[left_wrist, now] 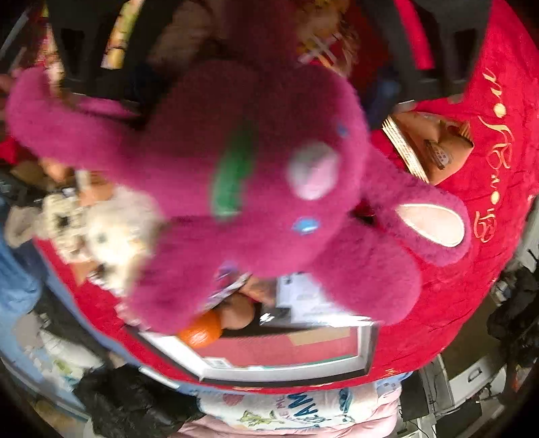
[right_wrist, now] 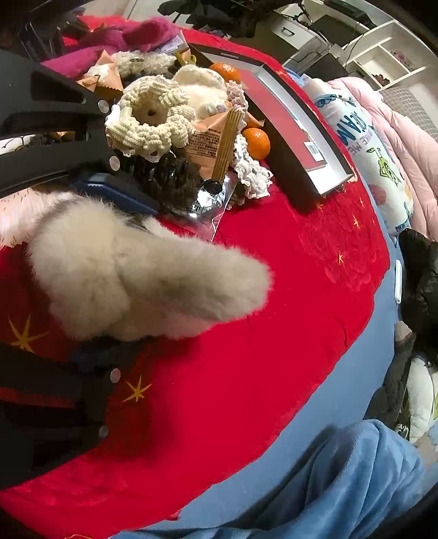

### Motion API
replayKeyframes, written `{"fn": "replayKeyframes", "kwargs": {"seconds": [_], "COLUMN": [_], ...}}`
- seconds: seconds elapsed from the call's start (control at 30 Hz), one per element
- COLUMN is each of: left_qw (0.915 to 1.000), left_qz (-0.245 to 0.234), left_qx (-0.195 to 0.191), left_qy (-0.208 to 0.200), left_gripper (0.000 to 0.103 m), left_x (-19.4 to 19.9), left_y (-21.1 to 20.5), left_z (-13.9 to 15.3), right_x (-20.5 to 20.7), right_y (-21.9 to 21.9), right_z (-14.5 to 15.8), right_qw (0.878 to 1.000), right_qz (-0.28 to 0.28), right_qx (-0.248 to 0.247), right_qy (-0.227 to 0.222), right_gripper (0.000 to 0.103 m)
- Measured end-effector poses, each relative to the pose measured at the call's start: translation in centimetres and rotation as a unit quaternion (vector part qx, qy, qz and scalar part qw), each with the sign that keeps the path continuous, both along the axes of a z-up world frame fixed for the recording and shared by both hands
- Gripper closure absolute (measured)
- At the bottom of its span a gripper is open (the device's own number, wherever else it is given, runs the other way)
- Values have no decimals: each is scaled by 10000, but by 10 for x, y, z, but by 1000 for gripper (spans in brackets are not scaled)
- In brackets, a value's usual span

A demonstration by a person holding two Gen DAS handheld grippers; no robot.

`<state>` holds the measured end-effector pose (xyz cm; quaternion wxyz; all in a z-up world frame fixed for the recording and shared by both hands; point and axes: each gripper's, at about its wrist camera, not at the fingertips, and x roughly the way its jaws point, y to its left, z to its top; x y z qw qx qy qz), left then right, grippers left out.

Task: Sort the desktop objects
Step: 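Lift the rabbit with the left gripper while the right gripper grasps the beige fluffy plush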

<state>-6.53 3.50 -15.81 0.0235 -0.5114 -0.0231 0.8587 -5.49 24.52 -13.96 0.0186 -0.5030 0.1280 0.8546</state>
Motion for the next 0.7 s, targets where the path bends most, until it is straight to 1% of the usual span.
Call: {"fn": "replayKeyframes", "kwargs": {"seconds": [0.1, 0.17, 0.23, 0.27, 0.37, 0.47, 0.5, 0.57, 0.63, 0.7], "left_qw": [9997, 9998, 9999, 9999, 9990, 9980, 9976, 9969, 9965, 9957], "left_qz": [-87, -53, 3, 30, 55, 75, 78, 102, 137, 213], "left_qx": [-190, -134, -22, -13, -136, -93, -103, -171, -112, 29], "left_qy": [91, 102, 118, 164, 419, 618, 673, 766, 812, 897], "left_gripper": [35, 36, 37, 37, 37, 37, 37, 37, 37, 37], "left_x": [5, 8, 7, 8, 14, 20, 22, 26, 33, 37], "left_y": [6, 5, -3, 0, 3, 1, 0, -2, -7, -12], "left_z": [4, 7, 13, 21, 35, 48, 51, 56, 63, 72], "right_x": [-1, -2, -2, -1, 0, 1, 4, 5, 6, 9], "right_y": [0, 0, 0, -1, 0, 1, 3, 4, 4, 5], "right_z": [-1, -1, -1, 0, 0, 2, 3, 6, 10, 15], "right_qw": [10000, 10000, 10000, 10000, 9999, 9997, 9996, 9996, 9996, 9996], "right_qz": [-34, -42, -41, -41, -77, -131, -142, -149, -161, -184], "right_qx": [-53, -68, -67, -70, -122, -210, -230, -241, -216, -139], "right_qy": [-4, -7, -8, -5, 0, 7, 16, 61, 117, 186], "right_gripper": [40, 40, 40, 40, 43, 45, 48, 48, 49, 49]}}
